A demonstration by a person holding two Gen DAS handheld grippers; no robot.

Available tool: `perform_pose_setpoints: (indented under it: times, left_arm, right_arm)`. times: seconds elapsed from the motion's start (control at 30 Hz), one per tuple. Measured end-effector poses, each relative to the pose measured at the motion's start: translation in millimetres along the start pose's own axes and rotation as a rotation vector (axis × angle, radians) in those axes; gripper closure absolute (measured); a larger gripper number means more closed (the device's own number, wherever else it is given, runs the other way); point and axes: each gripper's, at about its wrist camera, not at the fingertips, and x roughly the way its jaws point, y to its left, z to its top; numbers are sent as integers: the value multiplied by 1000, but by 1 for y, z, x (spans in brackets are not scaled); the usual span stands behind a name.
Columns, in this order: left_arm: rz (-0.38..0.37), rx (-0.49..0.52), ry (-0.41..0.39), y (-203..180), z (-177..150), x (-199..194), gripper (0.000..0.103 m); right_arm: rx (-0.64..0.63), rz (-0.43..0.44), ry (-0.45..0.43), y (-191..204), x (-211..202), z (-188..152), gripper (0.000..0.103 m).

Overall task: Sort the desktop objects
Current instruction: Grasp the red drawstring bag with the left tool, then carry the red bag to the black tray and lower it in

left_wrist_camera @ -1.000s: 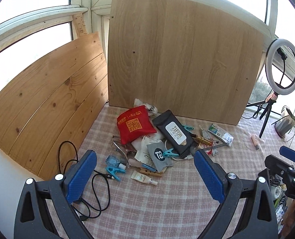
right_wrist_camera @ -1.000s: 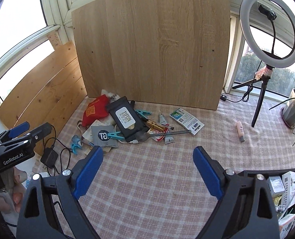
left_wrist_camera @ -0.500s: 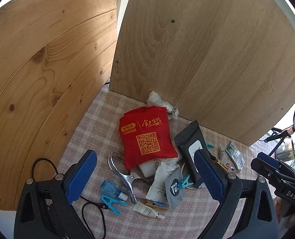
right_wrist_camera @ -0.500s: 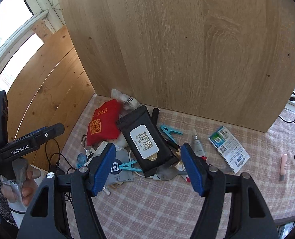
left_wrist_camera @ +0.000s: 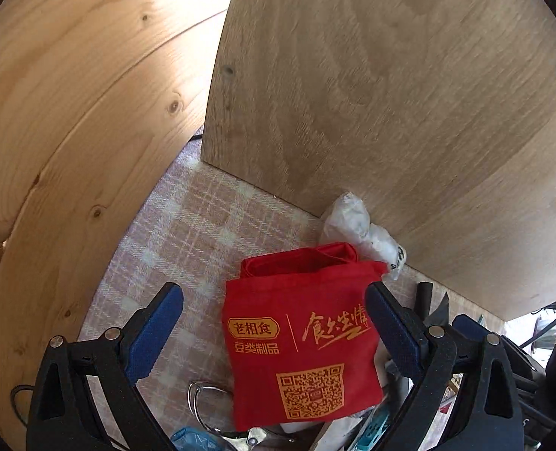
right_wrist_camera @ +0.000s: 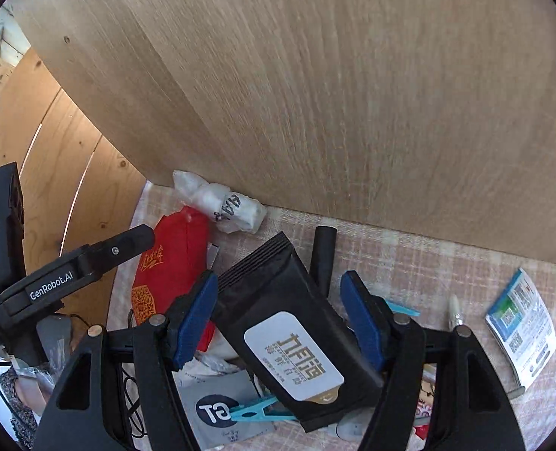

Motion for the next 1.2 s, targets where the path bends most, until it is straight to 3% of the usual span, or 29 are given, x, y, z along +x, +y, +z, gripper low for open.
perform_pose_setpoints:
  times: [0.23,0.43,0.83,1.0,1.1,1.2]
  left_arm:
    - [-84,-5,71,-4,-20,13,7]
    - [-122,30,123,-21,-63,8,7]
    - [-156,124,161,-74,-174,-29,11]
    - [-167,211,163,-103,-223,-50,11]
    - [-186,273,174,-103,-236,-33,11]
    - [-203,354,179,-112,-266,-49,11]
  right_arm:
    - [-26,-34,66,8,33,3,37]
    - [-68,-55,101,2,30,-29,38]
    - [-76,-103,75,-30,-24,-127,42]
    - [-43,-105,81,-54,-48,-173,42]
    - [-33,-119,72,-68,-66,-203,42]
    - [-36,-156,81,-81,-75,-232,42]
